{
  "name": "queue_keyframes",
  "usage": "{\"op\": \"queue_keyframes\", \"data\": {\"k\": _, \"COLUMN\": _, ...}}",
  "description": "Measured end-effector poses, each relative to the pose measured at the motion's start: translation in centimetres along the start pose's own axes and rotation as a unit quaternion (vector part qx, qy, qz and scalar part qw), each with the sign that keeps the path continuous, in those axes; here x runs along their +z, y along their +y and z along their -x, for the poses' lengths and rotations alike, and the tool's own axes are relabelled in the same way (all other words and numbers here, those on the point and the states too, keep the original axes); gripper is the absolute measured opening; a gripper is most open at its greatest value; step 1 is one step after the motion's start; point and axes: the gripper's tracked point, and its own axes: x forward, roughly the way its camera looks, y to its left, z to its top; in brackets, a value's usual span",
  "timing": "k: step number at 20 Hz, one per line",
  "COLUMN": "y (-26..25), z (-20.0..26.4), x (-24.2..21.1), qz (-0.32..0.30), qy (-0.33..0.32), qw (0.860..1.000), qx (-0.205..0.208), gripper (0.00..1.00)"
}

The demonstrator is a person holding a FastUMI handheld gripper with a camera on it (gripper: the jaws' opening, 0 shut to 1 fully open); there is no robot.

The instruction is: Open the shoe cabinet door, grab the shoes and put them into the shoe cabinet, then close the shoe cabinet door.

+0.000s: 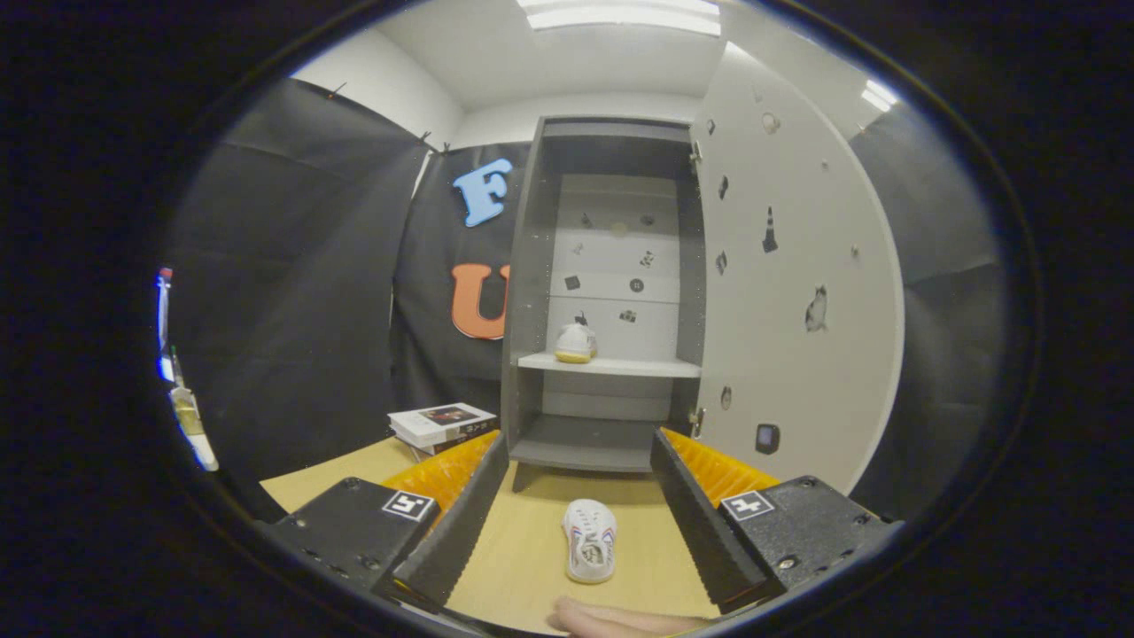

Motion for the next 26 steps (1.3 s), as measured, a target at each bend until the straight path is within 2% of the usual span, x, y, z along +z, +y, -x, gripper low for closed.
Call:
{"op": "queue_keyframes", "data": {"k": 2, "y": 0.0, "z": -2.1, "x": -3.6, "qz": -0.014, "qy": 0.01, "qw": 1.0, "qx": -0.01, "gripper": 1.0}}
{"op": "queue_keyframes", "data": {"k": 6, "y": 0.9, "z": -5.5, "x": -11.8, "qz": -0.005, "qy": 0.087, "qw": 0.996, "qx": 0.0, "gripper": 1.0}}
{"op": "queue_keyframes", "data": {"k": 9, "y": 0.5, "z": -7.5, "x": -17.2, "qz": 0.006, "qy": 0.145, "qw": 0.989, "qx": -0.007, "gripper": 1.0}}
{"op": "queue_keyframes", "data": {"k": 16, "y": 1.2, "z": -11.0, "x": -24.9, "qz": 0.005, "qy": 0.24, "qw": 0.971, "qx": 0.004, "gripper": 1.0}}
{"op": "queue_keyframes", "data": {"k": 19, "y": 0.8, "z": -12.4, "x": -25.7, "qz": 0.005, "qy": 0.253, "qw": 0.968, "qx": -0.006, "gripper": 1.0}}
{"op": "queue_keyframes", "data": {"k": 20, "y": 0.8, "z": -12.6, "x": -26.1, "qz": 0.003, "qy": 0.259, "qw": 0.966, "qx": -0.007, "gripper": 0.97}}
{"op": "queue_keyframes", "data": {"k": 21, "y": 0.7, "z": -12.7, "x": -26.4, "qz": 0.006, "qy": 0.267, "qw": 0.964, "qx": -0.009, "gripper": 0.87}}
{"op": "queue_keyframes", "data": {"k": 23, "y": 0.5, "z": -13.0, "x": -26.7, "qz": 0.01, "qy": 0.281, "qw": 0.96, "qx": -0.018, "gripper": 0.81}}
{"op": "queue_keyframes", "data": {"k": 26, "y": -0.5, "z": -13.2, "x": -27.4, "qz": 0.012, "qy": 0.299, "qw": 0.953, "qx": -0.042, "gripper": 0.65}}
